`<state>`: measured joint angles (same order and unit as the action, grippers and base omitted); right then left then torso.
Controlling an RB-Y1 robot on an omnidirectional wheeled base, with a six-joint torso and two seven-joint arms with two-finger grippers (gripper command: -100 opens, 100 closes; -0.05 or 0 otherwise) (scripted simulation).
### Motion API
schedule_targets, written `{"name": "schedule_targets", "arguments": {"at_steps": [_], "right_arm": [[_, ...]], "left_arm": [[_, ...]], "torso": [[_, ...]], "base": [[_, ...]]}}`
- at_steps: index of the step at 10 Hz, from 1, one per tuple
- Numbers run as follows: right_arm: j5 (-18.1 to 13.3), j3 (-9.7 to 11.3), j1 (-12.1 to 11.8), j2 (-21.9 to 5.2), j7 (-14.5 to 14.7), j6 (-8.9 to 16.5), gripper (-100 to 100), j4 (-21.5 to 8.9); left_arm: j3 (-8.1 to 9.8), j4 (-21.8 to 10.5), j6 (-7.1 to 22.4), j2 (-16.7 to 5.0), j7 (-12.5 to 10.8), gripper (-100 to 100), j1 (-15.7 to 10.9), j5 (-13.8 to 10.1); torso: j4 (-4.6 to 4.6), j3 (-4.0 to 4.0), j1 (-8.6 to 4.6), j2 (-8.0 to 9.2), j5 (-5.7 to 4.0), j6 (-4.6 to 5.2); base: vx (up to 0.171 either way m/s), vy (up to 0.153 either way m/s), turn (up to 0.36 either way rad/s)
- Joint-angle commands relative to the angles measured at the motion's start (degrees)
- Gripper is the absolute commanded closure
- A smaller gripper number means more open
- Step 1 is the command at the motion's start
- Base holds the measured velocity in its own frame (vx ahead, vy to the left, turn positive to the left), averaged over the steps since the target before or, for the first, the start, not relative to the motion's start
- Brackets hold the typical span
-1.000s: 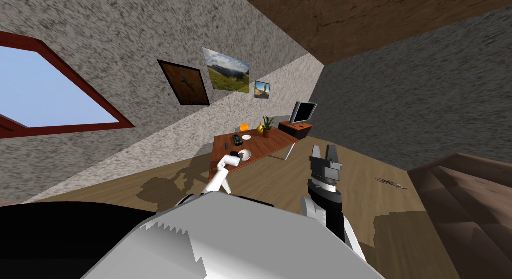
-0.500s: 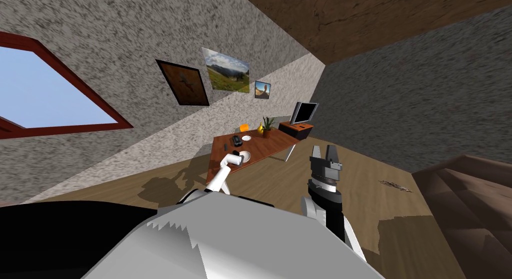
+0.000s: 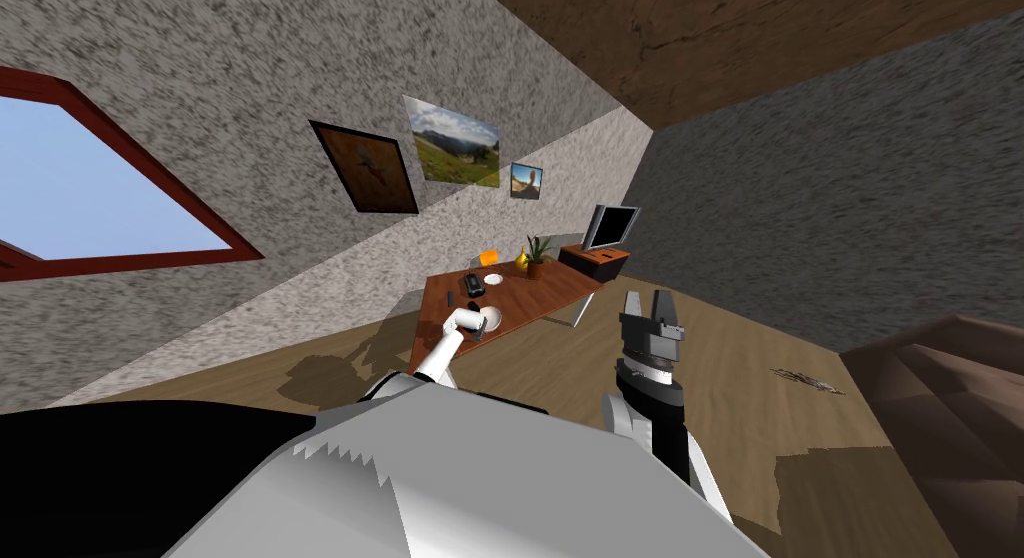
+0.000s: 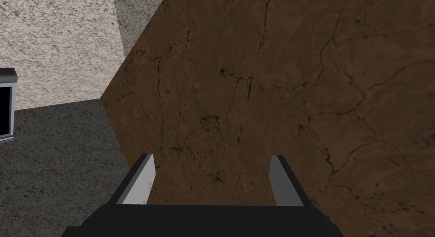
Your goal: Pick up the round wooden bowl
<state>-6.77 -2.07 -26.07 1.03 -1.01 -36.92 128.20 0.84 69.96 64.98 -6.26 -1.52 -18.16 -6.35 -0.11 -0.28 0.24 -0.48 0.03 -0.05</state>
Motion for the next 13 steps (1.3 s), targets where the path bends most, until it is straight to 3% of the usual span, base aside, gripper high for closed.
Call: {"name": "schedule_targets", "arguments": {"at_steps": [1, 2, 3, 6, 7, 8, 12, 13], "right_arm": [[0.0, 0.0, 0.0, 0.0, 0.0, 0.0, 0, 0.0], [0.0, 0.0, 0.0, 0.0, 0.0, 0.0, 0, 0.0], [0.0, 0.0, 0.0, 0.0, 0.0, 0.0, 0, 0.0], [0.0, 0.0, 0.0, 0.0, 0.0, 0.0, 0, 0.0], [0.0, 0.0, 0.0, 0.0, 0.0, 0.0, 0, 0.0], [0.0, 0.0, 0.0, 0.0, 0.0, 0.0, 0, 0.0], [0.0, 0.0, 0.0, 0.0, 0.0, 0.0, 0, 0.0], [0.0, 0.0, 0.0, 0.0, 0.0, 0.0, 0, 0.0]], "left_arm": [[0.0, 0.0, 0.0, 0.0, 0.0, -100, 0.0, 0.0], [0.03, -0.1, 0.3, 0.0, 0.0, 0, 0.0, 0.0], [0.0, -1.6, -1.6, 0.1, 0.1, -100, 0.2, 0.2], [-0.05, -3.9, -4.4, 0.4, 0.2, -100, 0.6, 0.4], [-0.05, -3.7, -3.8, 0.4, 0.1, -100, 0.3, 0.4], [-0.05, -3.8, -4.0, 0.4, 0.1, 100, 0.3, 0.4], [-0.03, -3.9, -4.0, 0.4, 0.0, 100, 0.4, 0.4], [-0.03, -3.9, -3.9, 0.4, 0.0, 0, 0.4, 0.4]], "torso": [[0.0, 0.0, 0.0, 0.0, 0.0, 0.0], [0.02, 0.08, -0.08, 0.17, 0.0, 0.01], [0.07, 0.19, -0.16, 0.36, -0.03, 0.02], [0.07, 0.2, -0.22, 0.36, -0.04, 0.02], [0.07, 0.21, -0.21, 0.38, -0.04, 0.02], [0.09, 0.24, -0.21, 0.44, -0.04, 0.02], [0.13, 0.29, -0.23, 0.49, -0.06, 0.05], [0.14, 0.3, -0.23, 0.5, -0.06, 0.05]], "base": [[0.069, 0.031, 0.003], [0.011, 0.005, -0.001], [0.026, 0.003, -0.011], [0.035, -0.001, -0.011], [0.012, 0.0, -0.001], [0.0, 0.0, 0.0], [0.0, 0.0, 0.0], [0.0, 0.0, 0.0]]}}
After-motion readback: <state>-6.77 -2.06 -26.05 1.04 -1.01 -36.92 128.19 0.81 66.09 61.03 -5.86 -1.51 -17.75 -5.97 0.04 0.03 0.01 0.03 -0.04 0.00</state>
